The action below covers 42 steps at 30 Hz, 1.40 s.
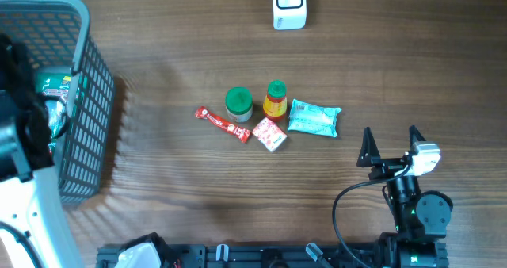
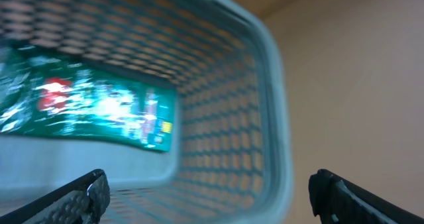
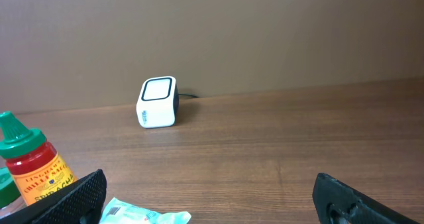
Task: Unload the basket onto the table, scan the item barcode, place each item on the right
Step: 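Reach the left gripper back into the basket toward the green bag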
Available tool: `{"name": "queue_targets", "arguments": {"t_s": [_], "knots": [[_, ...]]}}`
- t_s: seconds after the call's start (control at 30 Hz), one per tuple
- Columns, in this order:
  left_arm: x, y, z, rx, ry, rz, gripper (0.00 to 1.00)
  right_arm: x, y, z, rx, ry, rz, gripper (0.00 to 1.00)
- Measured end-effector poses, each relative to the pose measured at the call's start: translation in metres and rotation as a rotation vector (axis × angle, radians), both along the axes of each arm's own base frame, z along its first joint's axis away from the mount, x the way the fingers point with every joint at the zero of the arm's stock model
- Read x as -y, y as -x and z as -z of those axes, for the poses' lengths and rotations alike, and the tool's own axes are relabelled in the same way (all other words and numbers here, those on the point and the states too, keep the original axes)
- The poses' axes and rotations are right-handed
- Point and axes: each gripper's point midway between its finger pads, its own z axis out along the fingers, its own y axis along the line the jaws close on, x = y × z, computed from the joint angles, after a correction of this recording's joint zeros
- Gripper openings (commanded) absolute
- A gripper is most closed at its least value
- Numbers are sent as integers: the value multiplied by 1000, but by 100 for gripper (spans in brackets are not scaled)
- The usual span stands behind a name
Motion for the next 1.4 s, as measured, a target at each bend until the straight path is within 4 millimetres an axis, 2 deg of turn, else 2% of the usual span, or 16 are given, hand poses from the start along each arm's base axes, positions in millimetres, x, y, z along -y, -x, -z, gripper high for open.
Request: {"name": "queue_targets", "arguments": {"t_s": [0.1,0.17,0.23,0.33,0.47,0.63,1.03,1.17,1.4], "knots": [[-18,15,23,-18,100,-132,100,0,0,0,0,0,0,100],[-28,16,37,-26,153,-192,100,0,0,0,0,0,0,100],[-39,14,51,-31,206,-232,100,0,0,0,0,0,0,100],[-58,8,84,-58,321,-292,100,0,0,0,0,0,0,100],[-71,2,125,-112,443,-332,100,0,0,0,0,0,0,100],[-70,-5,173,-194,576,-392,100,0,0,0,0,0,0,100],[-70,-35,257,-215,688,-501,100,0,0,0,0,0,0,100],[-70,-42,280,-193,699,-522,100,0,0,0,0,0,0,100],[-71,-54,305,-150,692,-519,100,0,0,0,0,0,0,100]]}}
